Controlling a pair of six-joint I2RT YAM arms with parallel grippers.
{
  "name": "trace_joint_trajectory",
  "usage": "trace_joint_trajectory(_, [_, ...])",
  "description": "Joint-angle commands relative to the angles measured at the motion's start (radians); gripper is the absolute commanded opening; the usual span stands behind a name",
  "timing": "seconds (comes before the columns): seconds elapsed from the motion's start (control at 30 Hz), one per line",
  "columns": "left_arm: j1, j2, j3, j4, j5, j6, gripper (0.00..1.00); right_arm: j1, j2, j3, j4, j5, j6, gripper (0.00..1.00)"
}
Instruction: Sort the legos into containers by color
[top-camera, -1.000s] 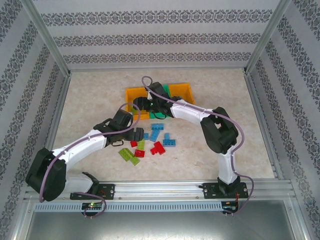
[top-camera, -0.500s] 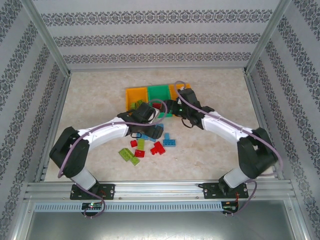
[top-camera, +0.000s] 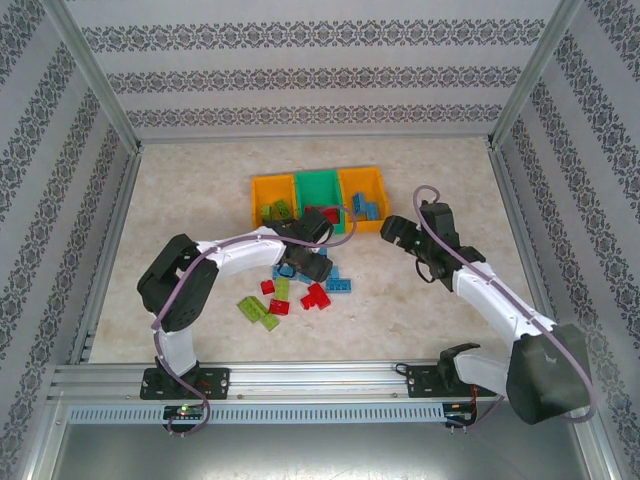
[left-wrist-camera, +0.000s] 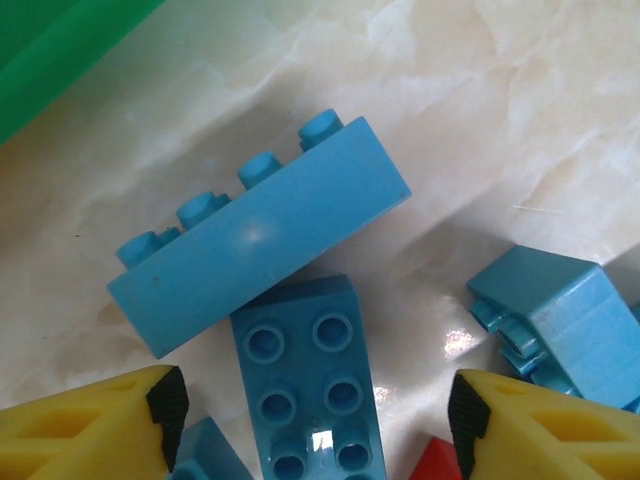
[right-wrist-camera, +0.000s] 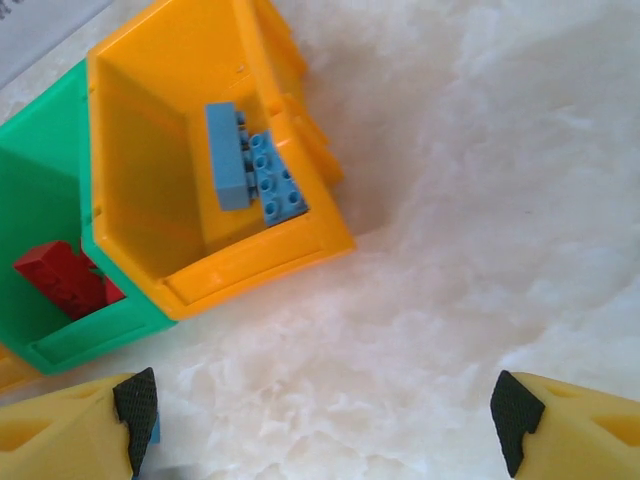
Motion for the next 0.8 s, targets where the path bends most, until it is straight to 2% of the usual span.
trace_joint_trajectory(0.0, [-0.015,0.039,0.036,-0.059,-0.021,-0.012,0.67,-0.04,-0.047,-0.048,-0.028,-0.015,-0.024,0.91])
trace_joint_trajectory(0.2, [-0.022,0.069,0.059,-0.083,-0.017,-0.012,0.62,-0.072,-0.059,-0.072,-0.046,-0.036,-0.039,0.92])
trace_joint_trajectory(0.47, [-0.026,0.082,0.076,-0.112,-0.012,-0.028,0.39,-0.083,-0.057,-0.074,-0.046,-0.045,-0.044,0.92])
trace_joint_trajectory(0.6, [-0.042,0.027,0.079,-0.139,-0.016,-0.039,0.26,-0.088,-0.059,-0.074,-0.047,-0.043,-0.051,0.92])
trace_joint_trajectory(0.77, [-0.048,-0.05,0.13,-0.161,-0.016,-0.044,0.23,-0.089,-0.041,-0.08,-0.038,-0.045,-0.047,0.92])
